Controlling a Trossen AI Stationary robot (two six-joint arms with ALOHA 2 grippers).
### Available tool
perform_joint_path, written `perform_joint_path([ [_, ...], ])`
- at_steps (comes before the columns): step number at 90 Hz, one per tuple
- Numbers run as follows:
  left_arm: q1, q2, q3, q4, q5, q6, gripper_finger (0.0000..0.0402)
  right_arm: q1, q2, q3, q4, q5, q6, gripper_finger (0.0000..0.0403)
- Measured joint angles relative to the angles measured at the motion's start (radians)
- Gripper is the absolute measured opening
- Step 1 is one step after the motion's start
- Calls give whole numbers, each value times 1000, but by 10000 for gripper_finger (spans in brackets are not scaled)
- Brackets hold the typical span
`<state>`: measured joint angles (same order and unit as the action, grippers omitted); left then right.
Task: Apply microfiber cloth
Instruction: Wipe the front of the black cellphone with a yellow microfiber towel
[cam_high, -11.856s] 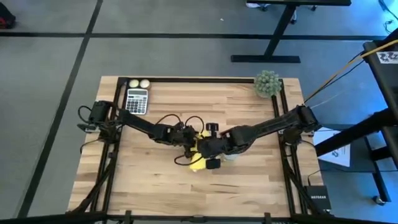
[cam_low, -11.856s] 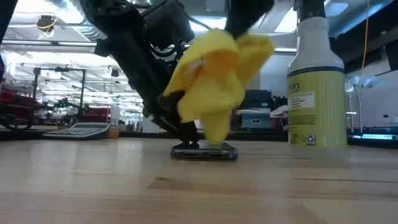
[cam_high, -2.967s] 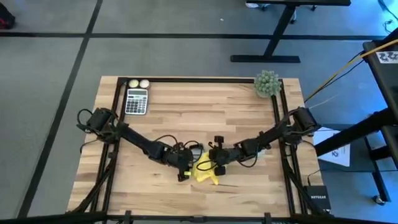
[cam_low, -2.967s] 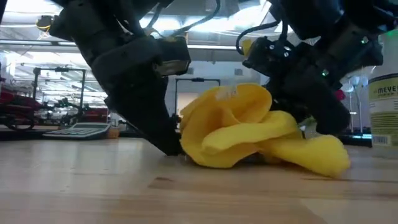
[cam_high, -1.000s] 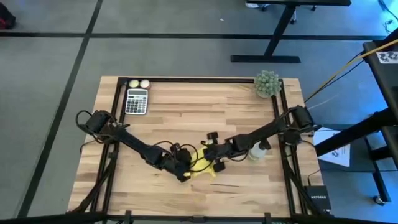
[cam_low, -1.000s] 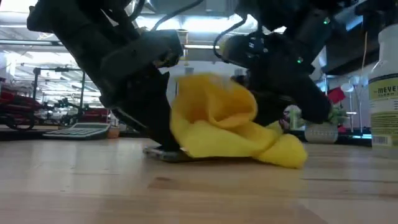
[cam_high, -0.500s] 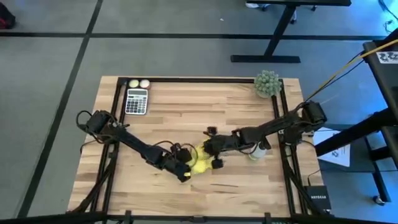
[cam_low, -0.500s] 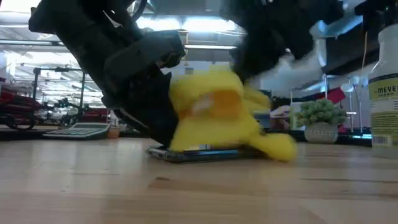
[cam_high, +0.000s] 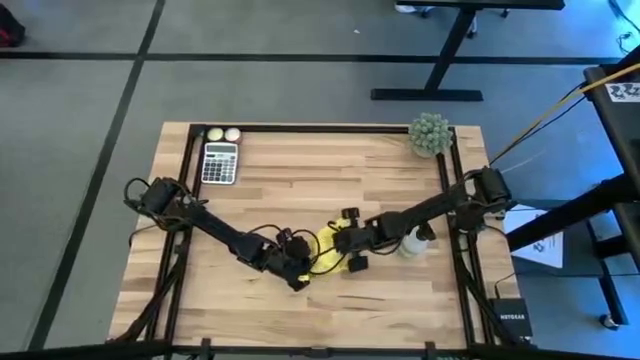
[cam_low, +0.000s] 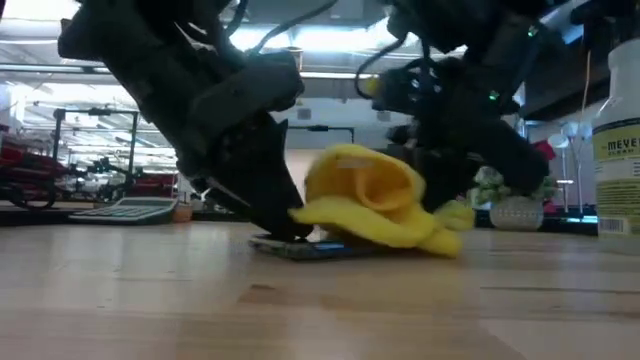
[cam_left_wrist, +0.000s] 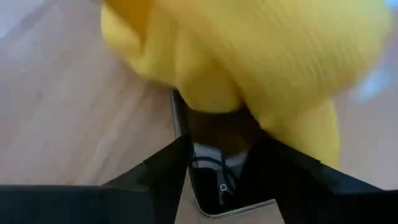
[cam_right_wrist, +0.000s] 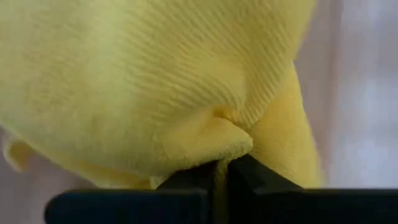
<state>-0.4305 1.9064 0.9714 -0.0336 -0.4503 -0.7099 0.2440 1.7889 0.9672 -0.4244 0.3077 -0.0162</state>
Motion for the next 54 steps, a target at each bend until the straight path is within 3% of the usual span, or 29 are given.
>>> perform_joint_path([
  [5, 0, 0, 0, -2, 0, -1, 191, -11, -22, -9, -92, 34, -2, 1],
  [19, 0, 0, -1, -2, -1, -8, 191, -16, -105, -5, -145, 64, 39, 1],
  [31, 3, 0, -1, 2, -2, -5, 191, -16, -174, -4, -33, 59, 105, 1],
  [38, 4, 0, -2, 12, -2, -1, 191, -16, -180, -2, 116, 37, 112, 1],
  [49, 4, 0, -2, 17, -3, 8, 191, -16, -127, -27, 378, -71, 88, 1],
  [54, 4, 0, -2, 17, -4, 9, 191, -8, -88, -43, 419, -80, 87, 1],
])
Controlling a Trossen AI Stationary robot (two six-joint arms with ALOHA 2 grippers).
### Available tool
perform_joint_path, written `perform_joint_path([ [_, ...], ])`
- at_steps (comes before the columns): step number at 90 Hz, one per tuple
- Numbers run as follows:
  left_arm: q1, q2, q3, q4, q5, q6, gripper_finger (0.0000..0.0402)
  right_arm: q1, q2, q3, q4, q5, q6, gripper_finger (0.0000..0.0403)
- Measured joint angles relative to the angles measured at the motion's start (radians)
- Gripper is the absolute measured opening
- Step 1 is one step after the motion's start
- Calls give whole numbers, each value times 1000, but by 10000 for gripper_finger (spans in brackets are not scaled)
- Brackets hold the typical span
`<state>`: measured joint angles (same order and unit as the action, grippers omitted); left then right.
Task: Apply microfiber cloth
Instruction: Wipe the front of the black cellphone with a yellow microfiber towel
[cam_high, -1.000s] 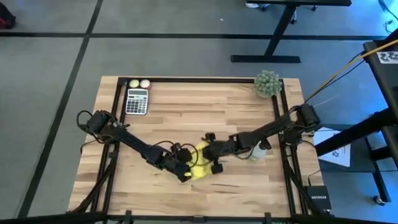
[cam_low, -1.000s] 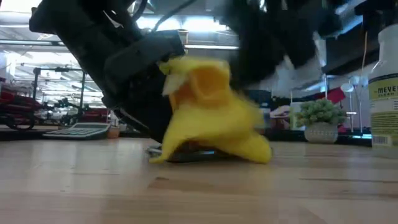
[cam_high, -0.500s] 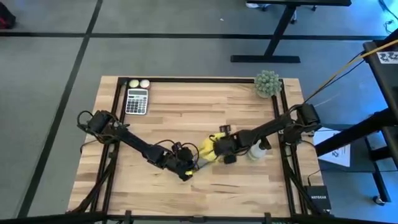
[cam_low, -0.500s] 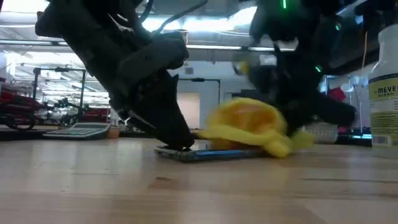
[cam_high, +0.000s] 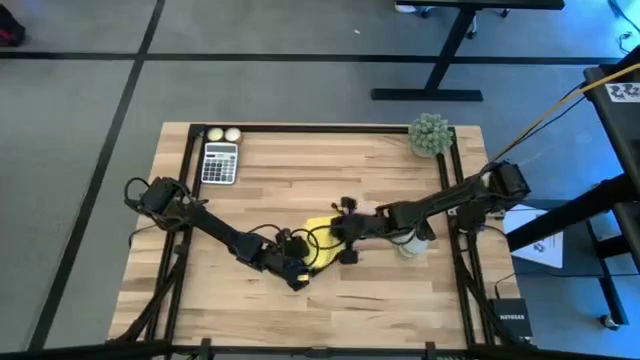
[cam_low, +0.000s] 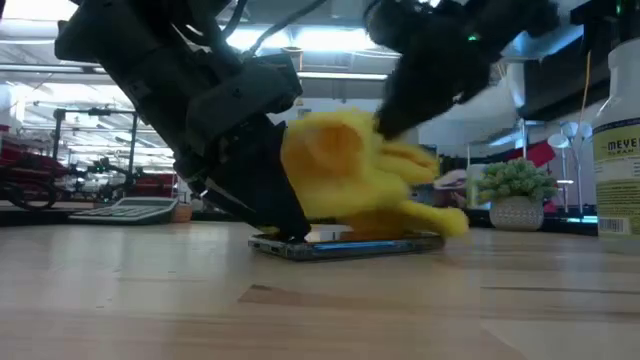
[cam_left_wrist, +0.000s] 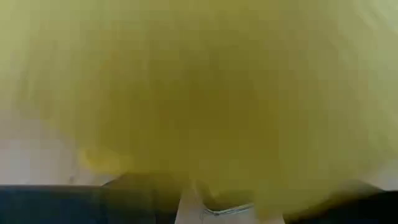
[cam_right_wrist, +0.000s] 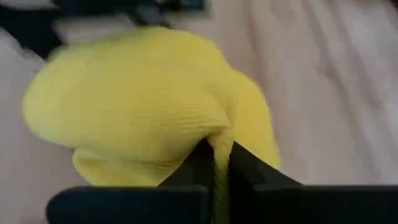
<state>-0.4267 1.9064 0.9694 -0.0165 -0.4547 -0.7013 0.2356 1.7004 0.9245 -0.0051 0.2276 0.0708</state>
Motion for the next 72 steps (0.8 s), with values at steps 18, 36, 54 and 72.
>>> perform_joint_path([
  [18, -1, 0, 1, -5, -1, -5, 191, 7, 126, -12, -55, -47, 1, 1],
  [36, 0, 0, 1, -19, -1, -41, 191, 7, 63, -17, -409, 54, -3, 1],
  [54, -1, 0, 1, -20, -5, -34, 191, 6, -87, -18, -462, 108, 12, 1],
  [72, 3, 0, 0, -14, -4, -29, 191, 69, -89, -19, -85, -35, 15, 1],
])
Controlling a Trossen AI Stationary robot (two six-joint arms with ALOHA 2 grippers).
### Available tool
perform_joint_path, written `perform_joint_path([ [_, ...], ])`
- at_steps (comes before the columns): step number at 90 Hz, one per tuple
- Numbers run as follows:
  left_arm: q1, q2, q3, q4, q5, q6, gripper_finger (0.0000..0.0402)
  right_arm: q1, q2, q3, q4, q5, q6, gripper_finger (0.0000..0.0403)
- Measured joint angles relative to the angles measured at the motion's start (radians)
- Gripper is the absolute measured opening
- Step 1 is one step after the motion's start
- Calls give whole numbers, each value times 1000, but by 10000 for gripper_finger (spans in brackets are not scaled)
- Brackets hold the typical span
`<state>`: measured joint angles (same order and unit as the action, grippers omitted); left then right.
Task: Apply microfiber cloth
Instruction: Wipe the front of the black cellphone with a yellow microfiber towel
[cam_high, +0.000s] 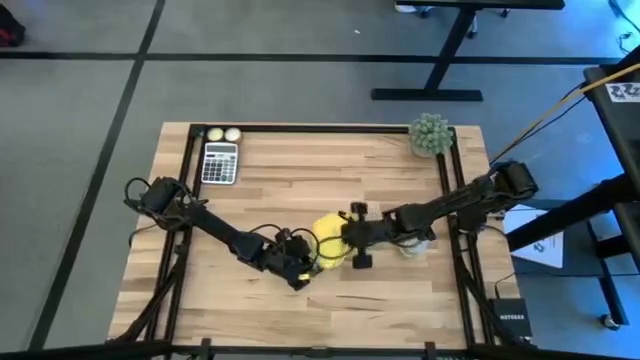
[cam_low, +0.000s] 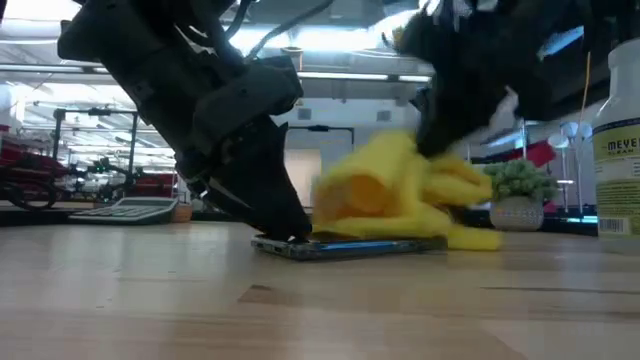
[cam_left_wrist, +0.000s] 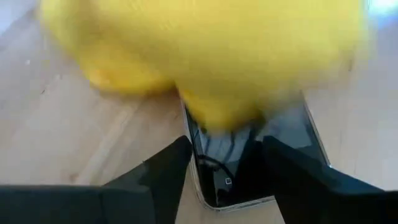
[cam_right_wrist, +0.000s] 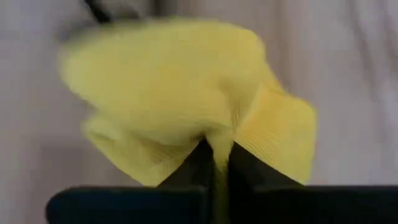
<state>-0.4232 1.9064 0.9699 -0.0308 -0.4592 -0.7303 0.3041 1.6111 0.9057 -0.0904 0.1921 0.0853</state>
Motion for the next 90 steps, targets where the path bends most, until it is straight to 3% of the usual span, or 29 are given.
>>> perform_joint_path([
  [16, 0, 0, 0, 1, -1, 4, 191, 52, 165, 2, 218, -20, -22, 1],
  [28, 0, 0, 0, 10, -3, 5, 191, 45, 291, 21, 232, 22, -12, 1],
  [38, -1, 0, 0, 6, -2, 3, 191, 41, 324, 29, 223, 26, -11, 1],
  [60, -1, 0, 0, -12, -1, -5, 191, 44, 248, 34, -48, 94, -16, 1],
  [81, -2, 0, 0, -10, -2, -2, 191, 41, 136, 12, -383, 255, -22, 1],
  [90, -2, 0, 0, -10, -2, -3, 191, 40, 83, 19, -377, 306, -21, 1],
])
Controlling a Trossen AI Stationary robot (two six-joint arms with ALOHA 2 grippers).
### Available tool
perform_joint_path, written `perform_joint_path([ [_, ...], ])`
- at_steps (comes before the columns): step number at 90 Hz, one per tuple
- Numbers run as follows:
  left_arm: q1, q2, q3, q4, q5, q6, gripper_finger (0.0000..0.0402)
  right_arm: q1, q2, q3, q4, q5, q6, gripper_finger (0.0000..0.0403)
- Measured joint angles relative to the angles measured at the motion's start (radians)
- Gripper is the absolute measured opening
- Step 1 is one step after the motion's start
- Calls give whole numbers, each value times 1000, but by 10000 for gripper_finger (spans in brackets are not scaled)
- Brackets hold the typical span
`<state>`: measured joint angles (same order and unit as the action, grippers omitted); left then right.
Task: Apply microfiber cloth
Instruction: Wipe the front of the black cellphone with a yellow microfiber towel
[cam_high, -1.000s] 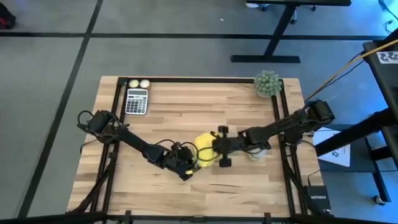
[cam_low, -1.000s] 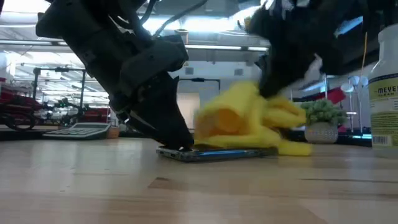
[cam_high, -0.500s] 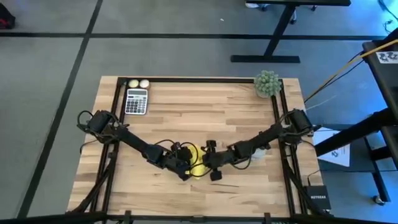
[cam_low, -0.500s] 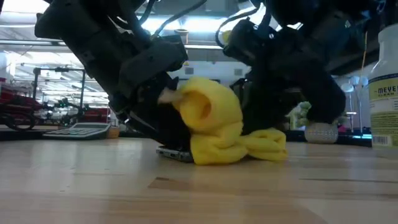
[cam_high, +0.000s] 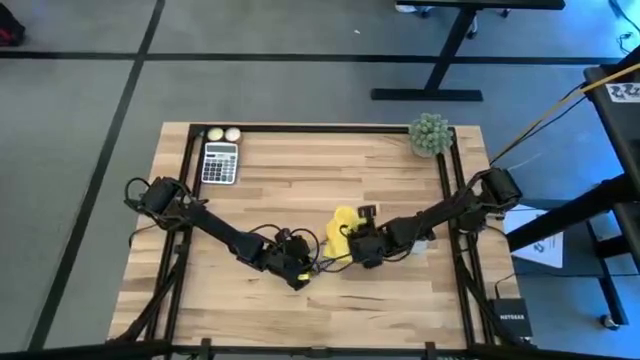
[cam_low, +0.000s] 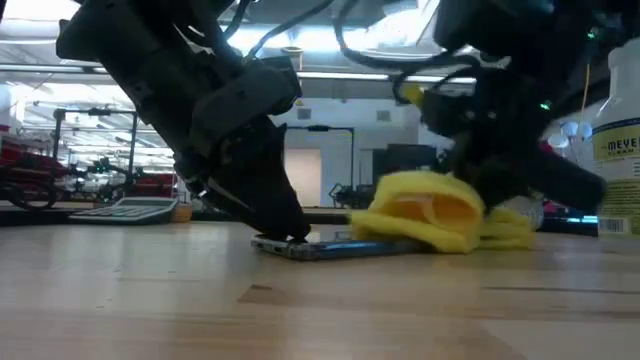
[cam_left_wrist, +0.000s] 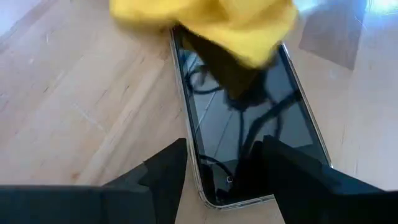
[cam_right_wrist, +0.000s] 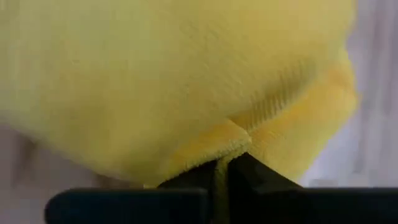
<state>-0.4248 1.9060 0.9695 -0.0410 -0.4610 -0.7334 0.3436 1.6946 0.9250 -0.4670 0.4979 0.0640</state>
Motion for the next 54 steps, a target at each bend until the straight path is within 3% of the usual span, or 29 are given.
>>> perform_joint_path([
  [12, 0, 0, 0, 1, 0, 0, 191, 3, -55, 1, 100, 0, 34, 1],
  [25, 0, 0, 0, 5, 1, 0, 191, 3, -72, 2, 404, -144, 31, 1],
  [42, 2, 0, -1, 8, -2, 3, 191, 3, 75, -3, 666, -300, 2, 1],
  [54, 2, 0, 0, 8, -1, 6, 191, 3, 214, 11, 722, -368, 10, 1],
])
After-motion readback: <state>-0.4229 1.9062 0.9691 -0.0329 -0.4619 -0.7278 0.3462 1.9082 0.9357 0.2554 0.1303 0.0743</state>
